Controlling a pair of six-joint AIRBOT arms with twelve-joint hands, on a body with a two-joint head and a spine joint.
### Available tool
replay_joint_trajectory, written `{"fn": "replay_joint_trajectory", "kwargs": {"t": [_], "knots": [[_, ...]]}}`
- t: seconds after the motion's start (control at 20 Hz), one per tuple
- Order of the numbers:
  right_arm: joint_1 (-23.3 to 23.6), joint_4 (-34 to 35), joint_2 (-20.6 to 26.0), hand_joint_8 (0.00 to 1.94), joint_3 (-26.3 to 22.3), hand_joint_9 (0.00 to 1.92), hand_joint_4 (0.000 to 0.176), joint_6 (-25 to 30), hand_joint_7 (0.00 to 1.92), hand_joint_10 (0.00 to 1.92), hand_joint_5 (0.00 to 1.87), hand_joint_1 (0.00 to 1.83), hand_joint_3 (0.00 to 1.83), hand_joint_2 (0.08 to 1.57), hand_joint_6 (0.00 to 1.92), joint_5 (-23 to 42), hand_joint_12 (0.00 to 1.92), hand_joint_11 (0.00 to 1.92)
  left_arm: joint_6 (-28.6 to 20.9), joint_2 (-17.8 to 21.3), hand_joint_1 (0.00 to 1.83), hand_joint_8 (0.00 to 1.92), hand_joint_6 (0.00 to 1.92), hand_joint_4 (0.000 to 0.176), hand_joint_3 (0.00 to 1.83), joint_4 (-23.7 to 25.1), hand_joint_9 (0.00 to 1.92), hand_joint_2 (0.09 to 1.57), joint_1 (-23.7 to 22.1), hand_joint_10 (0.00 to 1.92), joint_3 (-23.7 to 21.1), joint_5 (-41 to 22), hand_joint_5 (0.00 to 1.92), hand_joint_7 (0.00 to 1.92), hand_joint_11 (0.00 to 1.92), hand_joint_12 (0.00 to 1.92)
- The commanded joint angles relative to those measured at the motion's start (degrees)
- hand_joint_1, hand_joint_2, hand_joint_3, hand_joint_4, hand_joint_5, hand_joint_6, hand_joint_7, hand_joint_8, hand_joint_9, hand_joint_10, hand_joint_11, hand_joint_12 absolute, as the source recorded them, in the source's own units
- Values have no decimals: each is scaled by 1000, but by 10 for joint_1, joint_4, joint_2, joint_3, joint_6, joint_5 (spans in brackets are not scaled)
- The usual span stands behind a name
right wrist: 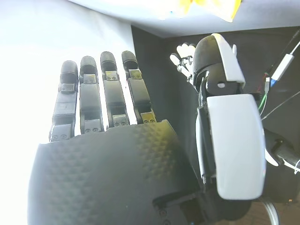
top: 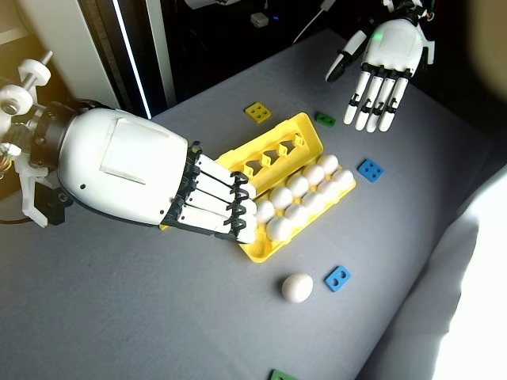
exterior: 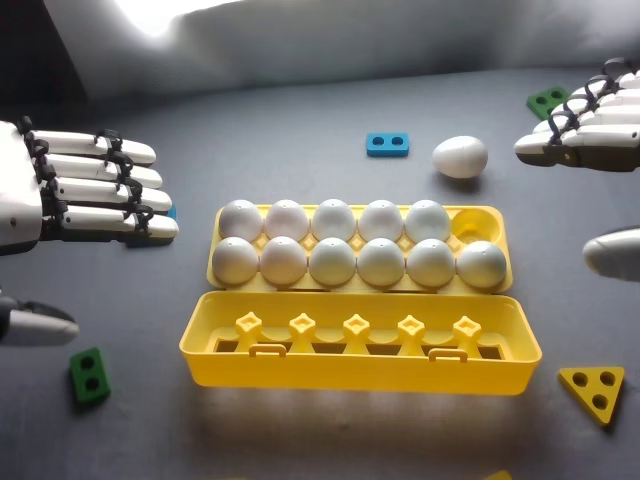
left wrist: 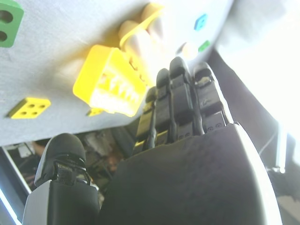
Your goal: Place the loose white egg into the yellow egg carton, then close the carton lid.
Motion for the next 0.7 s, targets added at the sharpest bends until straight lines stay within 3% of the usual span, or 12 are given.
{"fn": "replay_joint_trajectory", "kwargs": {"t": [0.0, 0.2, 0.5, 0.65], "knots": [[5, 15, 6, 2, 0, 133, 0, 2, 137, 6, 116, 0, 17, 1223, 1, 42, 224, 0, -1, 10, 0, 0, 1, 0, 22, -41, 76, 1245, -5, 2, 1, -32, 121, 123, 1, 28], [6, 15, 6, 2, 0, 129, 0, -1, 130, 1, 108, 0, 7, 1219, 1, 39, 197, 0, -7, 11, 0, 0, 1, 0, 11, -40, 77, 1247, -2, 1, 1, -32, 125, 119, 0, 6], [18, 15, -14, 1, 18, 113, 0, -73, 119, 1, 100, 0, 1, 1244, 0, -13, 189, 0, -17, 12, 0, 5, 3, 0, 7, -23, 88, 1250, -4, 3, 3, -29, 131, 133, 12, 10], [31, 15, -37, 3, 48, 120, 0, -73, 130, 1, 111, 0, 0, 1240, 4, -29, 221, 0, -67, 13, 0, 4, 1, 0, 6, 23, 95, 1253, -19, 4, 12, -29, 128, 135, 22, 15]]}}
